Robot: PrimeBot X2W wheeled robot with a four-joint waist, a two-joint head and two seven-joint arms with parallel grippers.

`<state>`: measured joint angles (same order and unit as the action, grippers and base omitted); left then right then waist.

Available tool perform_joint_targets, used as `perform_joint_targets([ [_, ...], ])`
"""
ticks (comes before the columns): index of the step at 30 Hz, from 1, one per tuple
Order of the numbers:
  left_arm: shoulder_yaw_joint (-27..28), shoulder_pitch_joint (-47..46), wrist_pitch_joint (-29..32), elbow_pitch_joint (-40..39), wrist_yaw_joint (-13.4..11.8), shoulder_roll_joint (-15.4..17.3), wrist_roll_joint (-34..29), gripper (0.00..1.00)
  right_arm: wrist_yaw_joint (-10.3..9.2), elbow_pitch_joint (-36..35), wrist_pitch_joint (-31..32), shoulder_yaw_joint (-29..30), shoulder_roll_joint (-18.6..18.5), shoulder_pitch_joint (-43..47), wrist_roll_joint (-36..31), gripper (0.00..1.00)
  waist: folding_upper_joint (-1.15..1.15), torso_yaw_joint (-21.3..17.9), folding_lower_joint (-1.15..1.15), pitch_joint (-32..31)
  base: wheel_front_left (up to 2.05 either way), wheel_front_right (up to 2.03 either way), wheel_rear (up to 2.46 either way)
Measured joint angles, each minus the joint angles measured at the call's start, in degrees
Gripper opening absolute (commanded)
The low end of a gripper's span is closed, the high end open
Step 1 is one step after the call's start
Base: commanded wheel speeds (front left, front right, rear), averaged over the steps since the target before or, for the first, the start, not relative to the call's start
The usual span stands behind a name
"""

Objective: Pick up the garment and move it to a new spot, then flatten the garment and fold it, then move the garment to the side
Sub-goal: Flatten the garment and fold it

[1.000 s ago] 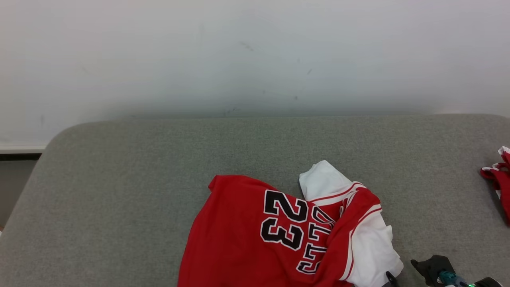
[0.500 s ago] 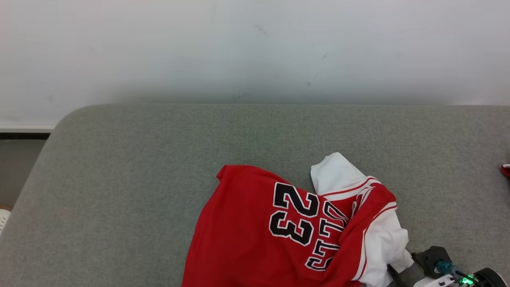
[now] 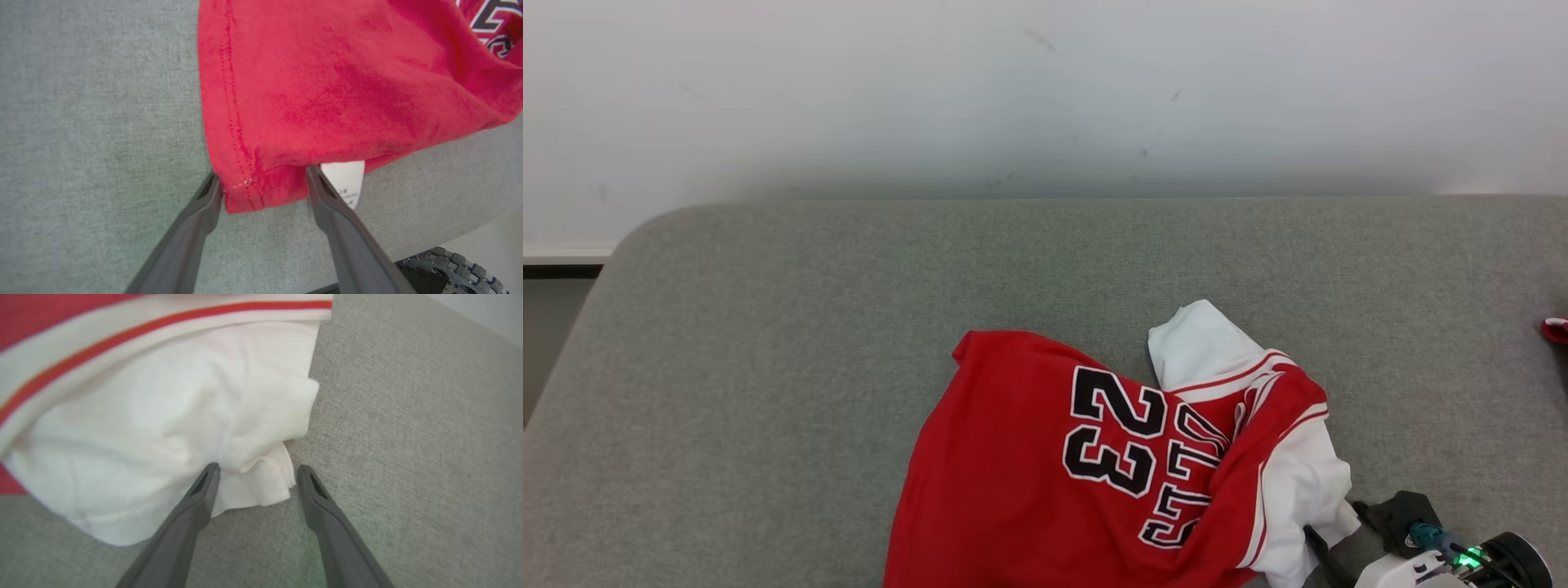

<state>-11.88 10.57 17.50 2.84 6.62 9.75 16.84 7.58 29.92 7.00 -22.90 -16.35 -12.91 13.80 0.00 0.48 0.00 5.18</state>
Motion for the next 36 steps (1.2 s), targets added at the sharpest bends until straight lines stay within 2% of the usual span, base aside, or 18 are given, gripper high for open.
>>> perform_joint_targets([
  [9, -1.3, -2.2, 0.1, 2.8, 0.2, 0.4, 0.7, 1.0, 0.0, 0.7, -0.6, -1.1, 0.6, -1.3, 0.6, 1.0, 0.0, -1.7, 0.0, 0.9, 0.0, 0.0, 0.0],
  [10, -1.3, -2.4, 0.1, 3.1, 0.2, 0.4, 0.9, 0.89, 0.0, 0.8, -0.6, -1.3, 0.6, -1.4, 0.8, 1.0, 0.0, -1.8, 0.0, 0.9, 0.0, 0.0, 0.0],
  [11, -1.3, -2.5, 0.0, 3.3, 0.2, 0.4, 0.9, 0.61, 0.0, 0.9, -0.6, -1.5, 0.6, -1.5, 1.0, 1.0, 0.0, -1.9, 0.0, 0.9, 0.0, 0.0, 0.0],
  [12, -1.3, -2.6, -0.2, 3.7, 0.3, 0.4, 0.9, 0.44, 0.0, 1.0, -0.6, -1.9, 0.7, -1.6, 1.4, 0.84, 0.0, -2.0, 0.0, 0.9, 0.0, 0.0, 0.0],
  [13, -1.2, -2.7, -0.4, 3.9, 0.2, 0.4, 1.0, 0.32, 0.0, 1.1, -0.6, -2.2, 0.7, -1.8, 1.9, 0.49, 0.0, -2.1, 0.0, 0.9, 0.0, 0.0, 0.0],
  [14, -1.2, -2.9, -0.4, 4.2, 0.2, 0.5, 1.1, 0.0, 0.0, 1.1, -0.6, -2.6, 0.7, -1.8, 2.4, 0.25, 0.0, -2.2, 0.0, 0.9, 0.0, 0.0, 0.0],
  [15, -1.2, -3.1, -0.4, 4.4, 0.2, 0.5, 1.2, 0.0, 0.0, 1.1, -0.6, -2.9, 0.7, -1.8, 3.0, 0.0, 0.0, -2.2, 0.0, 0.9, 0.0, 0.0, 0.0],
  [18, -1.8, -3.4, -0.5, 5.0, 0.4, 0.5, 2.0, 0.0, 0.0, 0.9, -0.3, -4.6, 0.5, -1.9, 4.7, 0.0, 0.0, -2.2, 0.0, 0.7, 0.0, 0.0, 0.0],
  [22, -1.7, -3.4, -1.0, 4.5, 0.4, 0.5, 2.9, 0.0, 0.02, -0.3, -0.5, -3.9, -0.6, -0.8, 7.8, 0.0, 0.0, -1.9, 0.0, 0.0, 0.0, 0.0, 0.0],
  [29, 0.0, -1.7, -0.8, -3.2, 0.4, 0.5, 7.0, 0.0, 0.0, -7.4, -1.7, 3.3, -3.9, 4.8, 11.6, 0.0, 0.0, -2.2, 0.0, -1.2, 0.0, 0.0, 0.0],
  [36, 0.9, 0.1, 0.9, -12.5, 0.5, 0.7, 11.8, 0.0, 0.0, -17.8, 0.9, 10.6, -4.7, 9.5, 13.5, 0.0, 0.0, -3.7, 0.0, -2.3, 0.0, 0.0, 0.0],
])
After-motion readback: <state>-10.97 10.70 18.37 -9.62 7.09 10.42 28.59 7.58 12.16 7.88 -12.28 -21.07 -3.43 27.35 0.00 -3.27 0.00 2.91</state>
